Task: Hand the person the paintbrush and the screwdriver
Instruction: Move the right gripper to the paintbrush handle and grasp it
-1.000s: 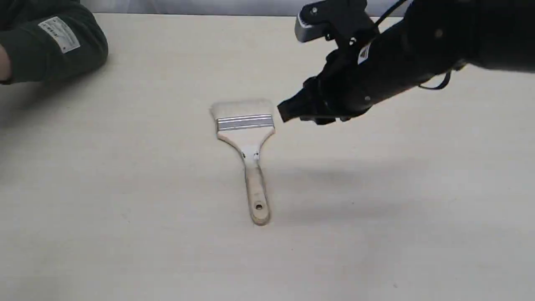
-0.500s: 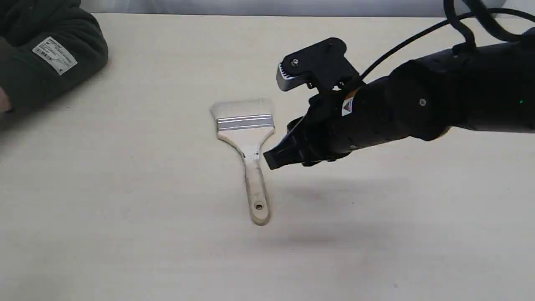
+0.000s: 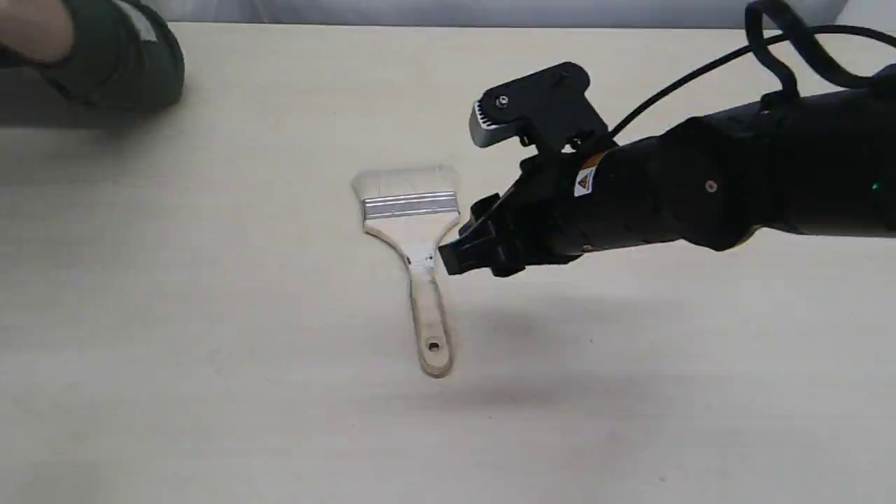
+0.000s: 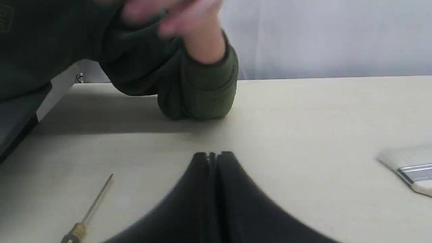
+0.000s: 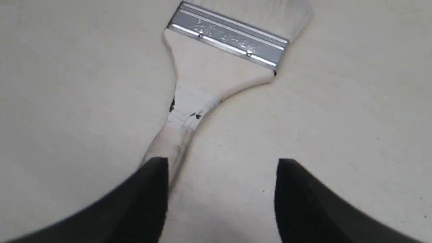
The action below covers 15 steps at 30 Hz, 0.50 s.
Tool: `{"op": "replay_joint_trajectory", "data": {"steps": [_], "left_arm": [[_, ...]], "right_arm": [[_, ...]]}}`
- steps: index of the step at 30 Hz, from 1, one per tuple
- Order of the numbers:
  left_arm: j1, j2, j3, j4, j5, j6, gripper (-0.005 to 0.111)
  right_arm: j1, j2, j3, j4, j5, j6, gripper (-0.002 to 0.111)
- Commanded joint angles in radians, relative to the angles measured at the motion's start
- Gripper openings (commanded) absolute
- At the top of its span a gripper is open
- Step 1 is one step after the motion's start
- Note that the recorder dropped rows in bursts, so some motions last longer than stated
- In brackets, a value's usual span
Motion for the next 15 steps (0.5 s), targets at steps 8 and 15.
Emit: {"op": "replay_joint_trajectory", "data": {"steps": [8,15], "left_arm": [[-0.005,-0.002,0.002,-0.005,-0.008,-0.002,0.0],[-0.005,-0.002,0.002,-0.005,-0.008,-0.002,0.0]], "right_arm": [[0.002,0.099,-0.145,0.014,0.12,-0.002,0.051],[0.002,0.238,-0.289,0.014,0.219,0.014,0.051]]}}
